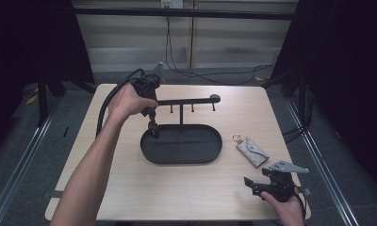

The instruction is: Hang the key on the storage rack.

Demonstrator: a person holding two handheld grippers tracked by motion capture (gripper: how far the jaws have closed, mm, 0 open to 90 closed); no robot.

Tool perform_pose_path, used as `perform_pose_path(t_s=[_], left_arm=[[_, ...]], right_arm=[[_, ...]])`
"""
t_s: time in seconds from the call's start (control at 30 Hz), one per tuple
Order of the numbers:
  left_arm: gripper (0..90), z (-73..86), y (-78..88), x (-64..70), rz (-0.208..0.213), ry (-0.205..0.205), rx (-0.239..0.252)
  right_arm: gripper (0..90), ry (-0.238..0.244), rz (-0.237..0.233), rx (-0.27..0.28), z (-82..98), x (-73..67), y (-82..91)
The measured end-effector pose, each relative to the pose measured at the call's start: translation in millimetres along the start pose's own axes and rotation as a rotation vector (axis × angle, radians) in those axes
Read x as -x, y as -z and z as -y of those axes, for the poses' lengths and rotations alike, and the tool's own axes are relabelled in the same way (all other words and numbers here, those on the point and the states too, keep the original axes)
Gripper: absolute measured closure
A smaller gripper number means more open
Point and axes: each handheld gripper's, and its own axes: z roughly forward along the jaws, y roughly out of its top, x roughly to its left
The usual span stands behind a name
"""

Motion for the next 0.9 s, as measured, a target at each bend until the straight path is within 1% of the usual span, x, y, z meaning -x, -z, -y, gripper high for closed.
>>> perform_pose_path(t_s=[0.03, 0.07, 0.1, 0.13, 0.17, 0.23, 0.27, 0.33, 0.4, 0.43, 0.47, 0.5, 0.53, 0.6, 0.63, 0.67, 0.73, 0.77, 0.83, 0.87, 0.9], left_arm=[[70.3, -0.1, -0.2, 0.4, -0.001, 0.002, -0.001], [70.1, 0.0, 0.6, 1.2, -0.015, 0.014, 0.002], [68.8, 0.0, 0.6, 1.2, -0.015, 0.014, 0.002], [68.8, 0.4, 0.3, 1.9, -0.002, 0.027, 0.007], [64.0, 0.4, 0.9, 2.7, -0.005, 0.022, 0.010], [62.4, 0.5, 1.2, 3.4, -0.011, 0.022, 0.008], [57.6, 0.8, 1.6, 3.6, -0.006, 0.019, 0.011], [55.8, 1.2, 4.0, 3.5, -0.014, 0.014, 0.020], [54.2, 2.3, 4.8, 2.6, -0.011, 0.024, 0.025], [51.9, 2.9, 4.8, 1.8, -0.008, 0.017, 0.025], [50.1, 3.8, 4.5, 2.5, -0.003, 0.028, 0.028], [48.5, 4.4, 4.5, 1.6, 0.001, 0.013, 0.024], [47.4, 6.1, 3.3, 1.0, 0.003, 0.029, 0.021], [47.4, 7.3, 2.7, 0.4, -0.003, 0.031, 0.019], [44.7, 8.8, 2.5, -1.1, 0.003, 0.029, 0.023], [44.7, 10.7, 2.3, -2.2, 0.014, 0.037, 0.029], [41.4, 14.6, 2.6, -3.8, 0.019, 0.047, 0.024], [40.3, 16.5, 3.6, -5.7, 0.023, 0.037, 0.020], [38.6, 21.0, 5.3, -6.9, 0.027, 0.036, 0.029], [37.4, 25.5, 6.8, -7.4, 0.024, 0.021, 0.028], [36.1, 27.9, 7.1, -7.5, 0.025, 0.014, 0.030]], right_arm=[[17.6, 0.000, 0.000, 0.000, -0.1, -0.1, 0.0], [17.6, 0.004, 0.000, 0.001, -0.1, -0.2, 0.0], [17.6, 0.004, 0.000, 0.001, -0.1, -0.2, 0.0], [17.6, 0.004, 0.000, 0.002, -0.2, -0.3, 0.1], [17.6, 0.002, 0.001, 0.000, -0.1, -0.4, 0.5], [17.6, 0.001, 0.002, 0.000, -0.1, -0.4, 0.4], [17.6, 0.003, 0.002, 0.002, -0.3, -0.3, 0.0], [17.6, 0.001, 0.002, 0.001, -0.4, -0.4, -0.1], [17.6, -0.005, 0.005, 0.000, -0.7, -0.1, -0.6], [17.6, -0.007, 0.005, 0.000, -0.8, 0.3, -0.8], [17.6, -0.011, 0.005, 0.000, -0.8, 0.6, -0.9], [17.6, -0.014, 0.004, -0.001, -0.9, 0.8, -1.1], [17.6, -0.016, 0.008, -0.004, -0.9, 1.2, -1.3], [17.6, -0.017, 0.009, -0.004, -0.9, 1.1, -1.3], [17.6, -0.015, 0.010, -0.003, -0.8, 0.9, -1.1], [17.6, -0.015, 0.010, -0.003, -0.8, 0.9, -1.1], [17.6, -0.011, 0.010, 0.001, -0.6, 0.6, -0.4], [17.6, -0.011, 0.010, 0.001, -0.6, 0.5, -0.4], [17.6, -0.010, 0.009, -0.001, -0.4, 0.5, -0.4], [17.6, -0.009, 0.009, -0.001, -0.4, 0.6, -0.3], [17.6, -0.010, 0.010, 0.001, -0.4, 0.5, -0.1]])
